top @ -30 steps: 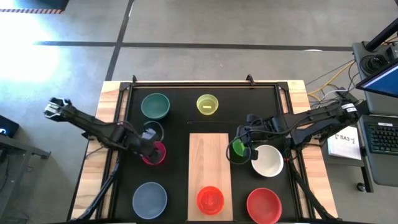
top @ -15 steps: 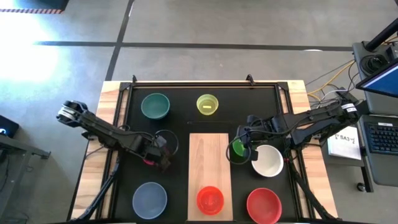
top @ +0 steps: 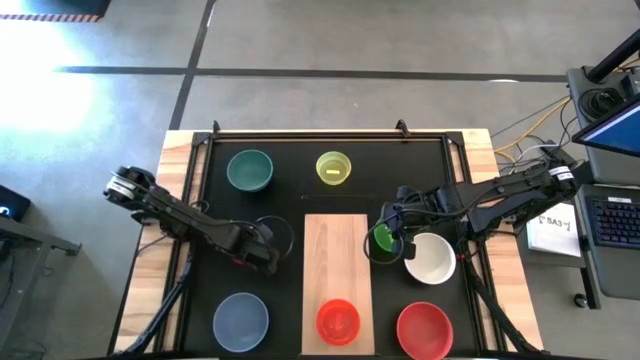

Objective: Place and stack bowls onto a shelf
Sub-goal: Stack the small pink bowl on top of the small orange bowl on the shelf

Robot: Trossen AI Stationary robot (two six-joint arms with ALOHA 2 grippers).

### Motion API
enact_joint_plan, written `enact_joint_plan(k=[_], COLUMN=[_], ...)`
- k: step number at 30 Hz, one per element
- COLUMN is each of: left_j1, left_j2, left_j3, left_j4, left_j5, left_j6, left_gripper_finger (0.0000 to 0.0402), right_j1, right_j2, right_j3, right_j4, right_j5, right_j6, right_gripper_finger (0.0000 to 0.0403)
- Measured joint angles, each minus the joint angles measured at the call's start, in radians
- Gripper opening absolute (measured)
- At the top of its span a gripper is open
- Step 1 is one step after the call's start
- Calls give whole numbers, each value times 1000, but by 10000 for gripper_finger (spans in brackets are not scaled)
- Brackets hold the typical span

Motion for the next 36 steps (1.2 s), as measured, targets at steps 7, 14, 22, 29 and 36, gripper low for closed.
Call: enact_joint_plan(k=[7, 14, 22, 29, 36], left_j1=[-4, -6, -6, -6, -6], left_j2=[45, 26, -34, -35, -32], left_j3=[1, 47, 175, 312, 419], left_j4=[99, 56, 89, 120, 267], left_j5=[50, 87, 61, 60, 178], left_j6=[116, 196, 496, 825, 1070], left_gripper_finger=[15, 2, 0, 0, 0], right_j1=[0, 0, 0, 18, 52], right_j2=[0, 0, 0, 0, 0], right_j3=[0, 0, 6, 6, 6], right_j4=[0, 0, 95, 309, 508], right_j5=[0, 0, -27, -146, -226], right_j6=[0, -45, -237, -459, -602], right_gripper_finger=[134, 134, 134, 134, 134])
